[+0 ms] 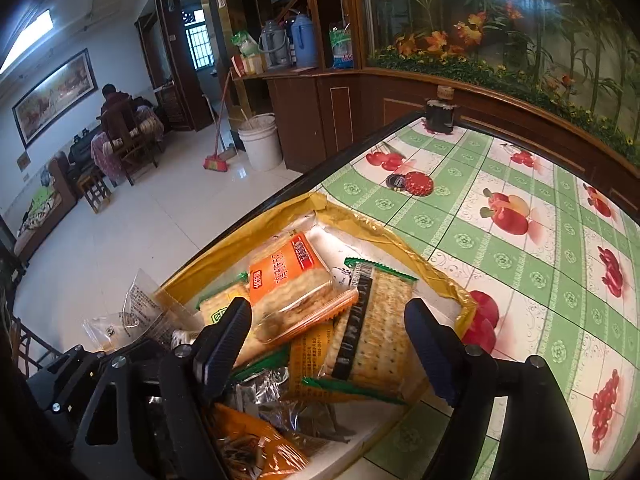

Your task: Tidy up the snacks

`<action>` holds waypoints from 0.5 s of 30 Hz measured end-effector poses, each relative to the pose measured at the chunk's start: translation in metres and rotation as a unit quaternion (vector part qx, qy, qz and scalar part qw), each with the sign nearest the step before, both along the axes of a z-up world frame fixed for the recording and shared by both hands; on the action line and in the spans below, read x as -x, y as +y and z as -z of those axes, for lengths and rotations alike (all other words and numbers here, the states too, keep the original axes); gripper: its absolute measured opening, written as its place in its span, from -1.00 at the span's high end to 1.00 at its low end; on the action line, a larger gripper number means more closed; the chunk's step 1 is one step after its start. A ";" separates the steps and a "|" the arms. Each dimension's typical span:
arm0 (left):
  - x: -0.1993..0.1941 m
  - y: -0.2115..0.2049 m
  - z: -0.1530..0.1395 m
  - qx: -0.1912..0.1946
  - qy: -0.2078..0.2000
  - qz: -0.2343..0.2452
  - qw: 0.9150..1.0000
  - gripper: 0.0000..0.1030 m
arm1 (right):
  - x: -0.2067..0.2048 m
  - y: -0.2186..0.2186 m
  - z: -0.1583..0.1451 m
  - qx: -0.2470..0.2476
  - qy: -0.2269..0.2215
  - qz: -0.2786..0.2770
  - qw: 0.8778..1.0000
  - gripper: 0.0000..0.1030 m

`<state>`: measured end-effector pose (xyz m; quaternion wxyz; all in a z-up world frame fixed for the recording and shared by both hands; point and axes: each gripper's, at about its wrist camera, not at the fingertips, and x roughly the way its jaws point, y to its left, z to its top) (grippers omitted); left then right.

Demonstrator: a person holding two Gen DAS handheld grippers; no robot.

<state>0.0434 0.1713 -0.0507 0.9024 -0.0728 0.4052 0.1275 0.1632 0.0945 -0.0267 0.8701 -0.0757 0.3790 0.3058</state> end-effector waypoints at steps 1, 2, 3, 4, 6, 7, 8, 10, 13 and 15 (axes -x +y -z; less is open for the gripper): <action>0.003 -0.003 -0.004 -0.014 -0.006 -0.003 1.000 -0.68 | 0.002 -0.003 -0.003 -0.002 -0.001 0.001 1.000 -0.59; 0.006 -0.005 -0.008 -0.022 -0.011 -0.004 1.000 -0.68 | 0.004 -0.006 -0.005 -0.005 -0.002 0.001 1.000 -0.60; 0.009 -0.005 -0.011 -0.023 -0.017 -0.004 1.000 -0.69 | 0.006 -0.008 -0.008 -0.006 -0.004 0.003 1.000 -0.61; 0.011 -0.004 -0.014 -0.022 -0.020 -0.006 1.000 -0.71 | 0.009 -0.012 -0.010 -0.008 -0.006 0.005 1.000 -0.61; 0.015 -0.004 -0.019 -0.022 -0.023 -0.008 0.999 -0.73 | 0.013 -0.019 -0.014 -0.014 -0.008 0.009 1.000 -0.61; 0.017 -0.005 -0.020 -0.025 -0.024 -0.009 0.999 -0.73 | 0.014 -0.022 -0.016 -0.017 -0.009 0.011 1.000 -0.61; 0.020 -0.005 -0.022 -0.027 -0.026 -0.010 0.999 -0.73 | 0.016 -0.026 -0.018 -0.021 -0.009 0.013 1.000 -0.61; 0.025 -0.008 -0.024 -0.033 -0.027 -0.009 0.999 -0.73 | 0.022 -0.032 -0.022 -0.025 -0.014 0.017 0.999 -0.61; 0.032 -0.016 -0.029 -0.053 -0.031 -0.006 0.998 -0.73 | 0.031 -0.045 -0.027 -0.033 -0.018 0.021 0.999 -0.61; 0.036 -0.020 -0.033 -0.063 -0.036 -0.008 0.997 -0.73 | 0.037 -0.053 -0.031 -0.039 -0.023 0.026 0.999 -0.62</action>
